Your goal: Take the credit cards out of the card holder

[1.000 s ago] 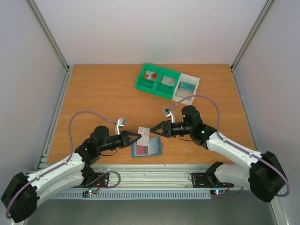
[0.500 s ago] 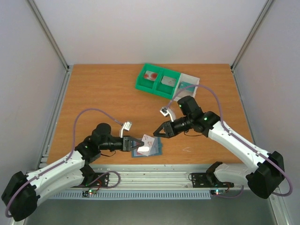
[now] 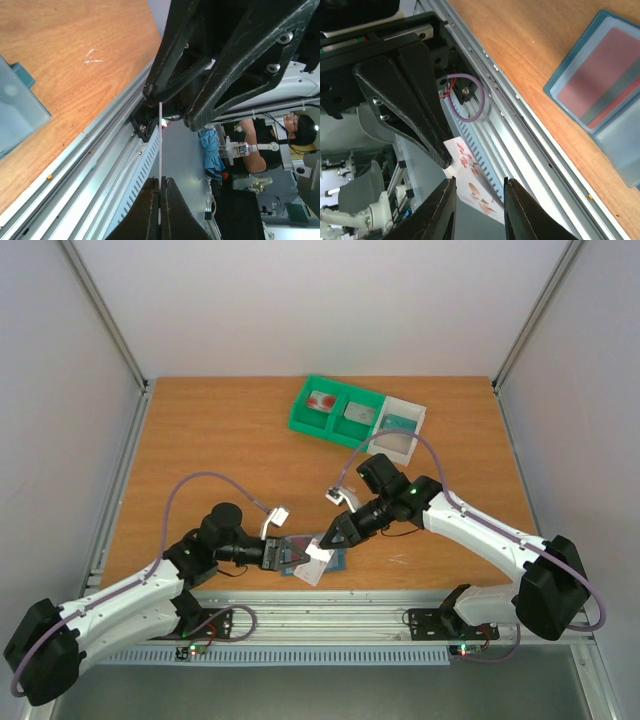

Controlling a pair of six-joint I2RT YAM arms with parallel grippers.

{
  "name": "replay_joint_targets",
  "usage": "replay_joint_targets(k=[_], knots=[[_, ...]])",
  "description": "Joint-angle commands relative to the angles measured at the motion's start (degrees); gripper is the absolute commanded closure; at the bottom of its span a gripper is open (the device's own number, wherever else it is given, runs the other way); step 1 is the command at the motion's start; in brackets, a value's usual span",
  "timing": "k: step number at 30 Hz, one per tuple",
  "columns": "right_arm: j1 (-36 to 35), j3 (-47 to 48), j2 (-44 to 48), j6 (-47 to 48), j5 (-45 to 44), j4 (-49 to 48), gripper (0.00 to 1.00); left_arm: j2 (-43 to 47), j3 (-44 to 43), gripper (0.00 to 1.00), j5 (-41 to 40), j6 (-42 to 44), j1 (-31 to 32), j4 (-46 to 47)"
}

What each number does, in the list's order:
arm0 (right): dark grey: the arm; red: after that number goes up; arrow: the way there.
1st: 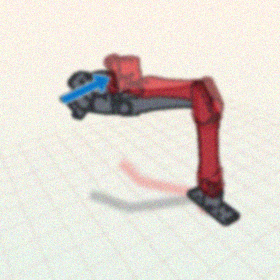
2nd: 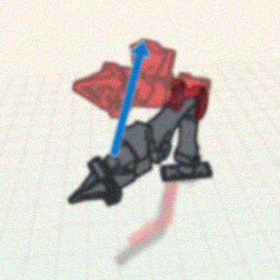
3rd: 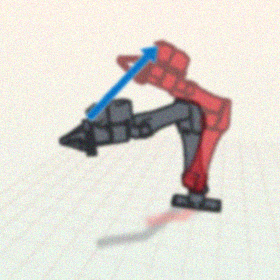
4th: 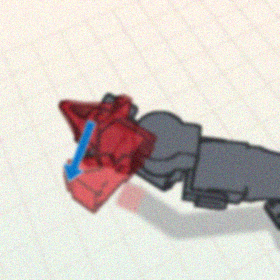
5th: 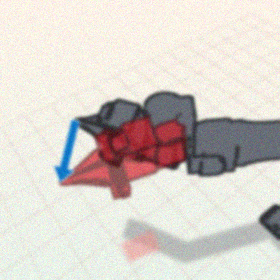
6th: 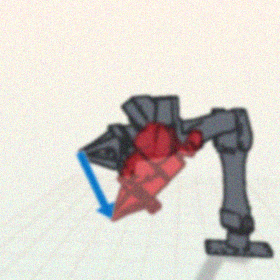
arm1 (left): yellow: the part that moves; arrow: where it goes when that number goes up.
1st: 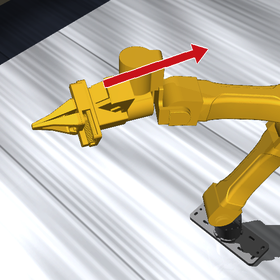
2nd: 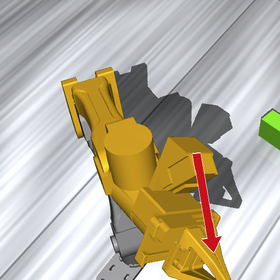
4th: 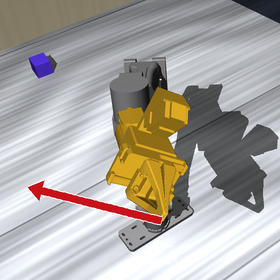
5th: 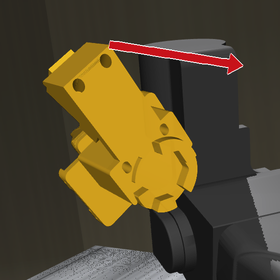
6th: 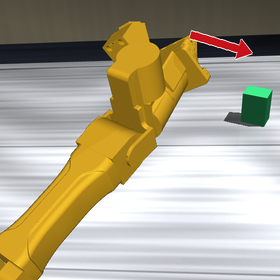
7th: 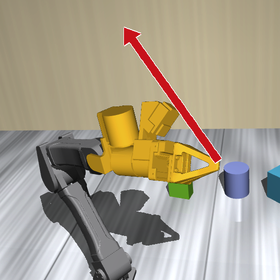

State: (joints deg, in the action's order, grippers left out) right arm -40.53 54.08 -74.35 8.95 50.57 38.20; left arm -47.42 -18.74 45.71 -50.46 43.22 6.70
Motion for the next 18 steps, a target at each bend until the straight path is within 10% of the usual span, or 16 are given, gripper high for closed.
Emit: replay_joint_targets(k=[1,18], knots=[[-1.33,2.08,-0.98,2.07,0.83,1.88,0.73,-0.18,-1.26,1.00,2.32,0.92,0.93,3.84],[-1.70,3.22,-0.39,3.27,2.32,3.14,0.76,-0.58,-1.16,1.00,3.65,1.37,2.76,4.35]])
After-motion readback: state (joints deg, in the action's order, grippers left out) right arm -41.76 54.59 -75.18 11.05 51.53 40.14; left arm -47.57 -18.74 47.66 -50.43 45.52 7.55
